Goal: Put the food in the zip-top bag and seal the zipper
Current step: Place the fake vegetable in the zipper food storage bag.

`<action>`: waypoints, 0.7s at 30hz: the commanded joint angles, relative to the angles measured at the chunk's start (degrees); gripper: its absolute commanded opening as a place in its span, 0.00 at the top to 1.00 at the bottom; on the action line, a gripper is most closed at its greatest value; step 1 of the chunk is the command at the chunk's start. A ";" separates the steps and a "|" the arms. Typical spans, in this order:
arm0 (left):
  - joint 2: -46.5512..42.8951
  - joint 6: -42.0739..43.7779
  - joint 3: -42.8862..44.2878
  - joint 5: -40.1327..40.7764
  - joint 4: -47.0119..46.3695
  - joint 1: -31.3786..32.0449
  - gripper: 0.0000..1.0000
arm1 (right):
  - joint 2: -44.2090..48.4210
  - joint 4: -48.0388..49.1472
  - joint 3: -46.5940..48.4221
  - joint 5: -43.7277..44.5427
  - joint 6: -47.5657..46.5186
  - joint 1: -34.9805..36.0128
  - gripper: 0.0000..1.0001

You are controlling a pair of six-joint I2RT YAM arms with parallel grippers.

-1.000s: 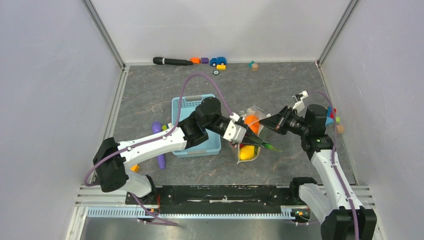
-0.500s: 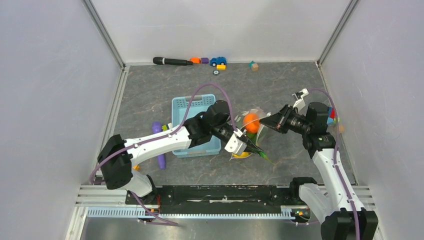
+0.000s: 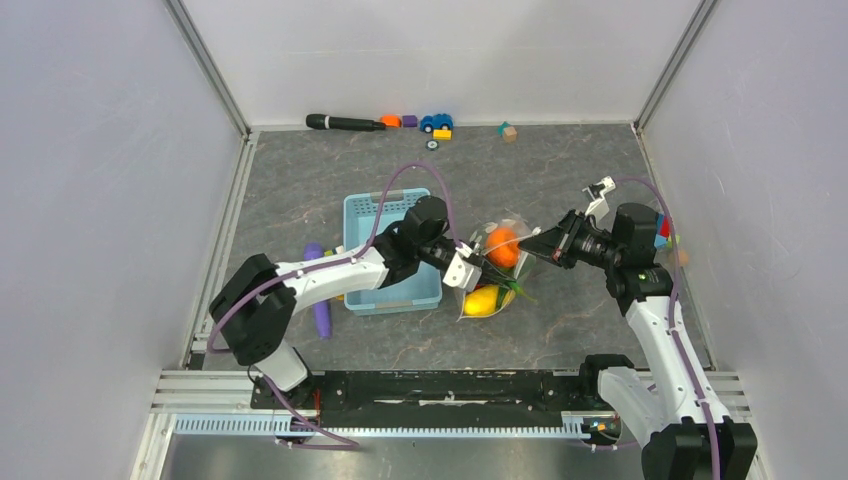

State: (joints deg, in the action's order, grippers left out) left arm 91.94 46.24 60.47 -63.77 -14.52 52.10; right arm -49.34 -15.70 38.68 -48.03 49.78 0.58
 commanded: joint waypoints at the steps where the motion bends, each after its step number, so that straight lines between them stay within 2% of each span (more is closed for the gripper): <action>1: 1.70 -8.85 -3.35 -1.97 -19.99 -1.67 0.98 | 0.04 1.42 3.51 -1.98 -0.46 -0.18 1.00; 5: 4.39 -12.05 -4.50 1.45 -26.13 -2.17 0.98 | -0.14 1.32 3.86 -1.72 -0.56 -0.23 1.00; 13: 6.43 -11.25 -7.64 9.36 -32.99 -2.26 0.97 | -0.32 1.35 4.54 -1.80 -0.53 -0.23 1.00; 15: 5.28 -11.39 -8.95 9.88 -34.03 -2.26 0.84 | -0.32 1.36 4.57 -1.80 -0.56 -0.23 1.00; 17: 4.11 -11.66 -10.11 9.87 -34.61 -2.26 0.75 | -0.39 1.36 4.65 -1.89 -0.68 -0.21 1.00; 20: 2.23 -13.47 -11.69 10.46 -36.45 -2.26 0.57 | -0.44 1.36 4.67 -1.98 -0.91 -0.23 1.00; 21: 1.45 -13.76 -12.22 10.63 -36.75 -2.26 0.43 | -0.50 1.36 4.65 -2.06 -0.98 -0.21 1.00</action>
State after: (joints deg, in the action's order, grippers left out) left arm 97.25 35.51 50.04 -55.11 -46.24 50.11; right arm -49.98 -16.88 40.03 -48.01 49.50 0.58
